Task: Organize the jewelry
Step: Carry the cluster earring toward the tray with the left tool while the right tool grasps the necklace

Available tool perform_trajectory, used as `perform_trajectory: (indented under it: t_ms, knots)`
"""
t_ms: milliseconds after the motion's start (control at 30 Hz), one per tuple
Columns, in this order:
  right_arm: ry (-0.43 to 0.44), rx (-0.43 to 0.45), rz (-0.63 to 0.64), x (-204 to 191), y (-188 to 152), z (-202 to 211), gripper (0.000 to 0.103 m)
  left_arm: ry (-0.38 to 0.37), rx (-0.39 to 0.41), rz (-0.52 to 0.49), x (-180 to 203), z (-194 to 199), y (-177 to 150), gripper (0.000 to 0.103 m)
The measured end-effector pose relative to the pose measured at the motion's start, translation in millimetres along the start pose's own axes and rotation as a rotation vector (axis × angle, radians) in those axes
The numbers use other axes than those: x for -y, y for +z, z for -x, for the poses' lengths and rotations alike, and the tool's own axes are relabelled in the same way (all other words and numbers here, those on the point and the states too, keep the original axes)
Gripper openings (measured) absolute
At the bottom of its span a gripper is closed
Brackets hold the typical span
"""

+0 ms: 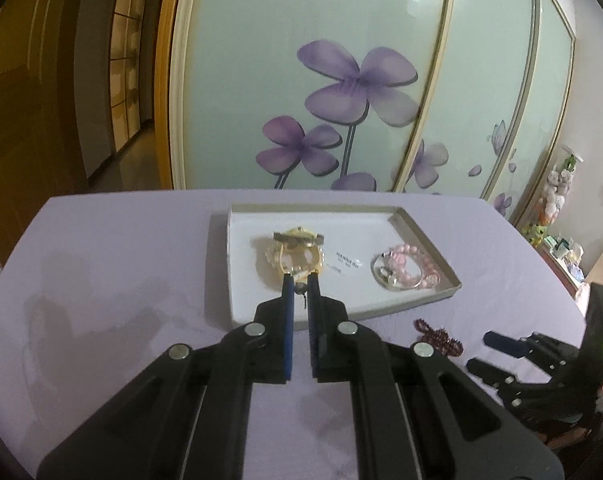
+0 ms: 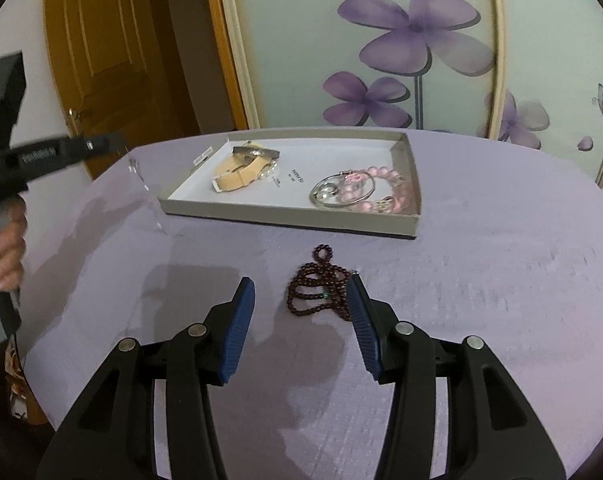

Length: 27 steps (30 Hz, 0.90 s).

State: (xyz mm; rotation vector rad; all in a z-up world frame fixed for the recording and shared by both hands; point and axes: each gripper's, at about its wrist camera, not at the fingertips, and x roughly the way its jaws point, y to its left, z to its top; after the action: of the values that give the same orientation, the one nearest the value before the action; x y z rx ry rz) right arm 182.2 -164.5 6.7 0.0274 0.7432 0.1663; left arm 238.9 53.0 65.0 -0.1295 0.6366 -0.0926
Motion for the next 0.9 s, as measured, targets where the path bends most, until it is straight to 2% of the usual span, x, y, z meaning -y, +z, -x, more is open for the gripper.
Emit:
perform_trajectory:
  t_ms: [67, 333, 500, 567, 800, 833, 900]
  knots:
    - [-0.004, -0.011, 0.010, -2.3, 0.2, -3.6, 0.062, -0.005, 0.012, -0.002, 0.1, 5.2, 3.2, 0.007]
    - [-0.024, -0.059, 0.031, -5.3, 0.0, -20.6, 0.065, -0.004, 0.034, 0.003, -1.7, 11.9, 15.5, 0.007]
    - [-0.049, -0.086, 0.043, -6.1, 0.9, -30.2, 0.074, -0.001, 0.043, 0.007, -3.5, 11.5, 27.5, 0.007]
    - [-0.070, -0.097, 0.048, -5.0, 3.1, -35.7, 0.081, -0.004, 0.044, 0.010, -3.9, 10.7, 31.3, 0.007]
    - [-0.112, -0.167, 0.060, 1.1, 8.2, -61.2, 0.082, -0.005, 0.042, 0.012, -4.0, 9.2, 35.3, 0.007]
    - [-0.108, -0.185, 0.062, 1.7, 6.3, -65.7, 0.074, -0.005, 0.043, 0.011, -3.7, 9.8, 34.4, 0.007]
    - [-0.104, -0.166, 0.060, 2.3, 6.9, -61.6, 0.038, -0.004, 0.045, 0.010, -3.6, 9.0, 35.6, 0.007]
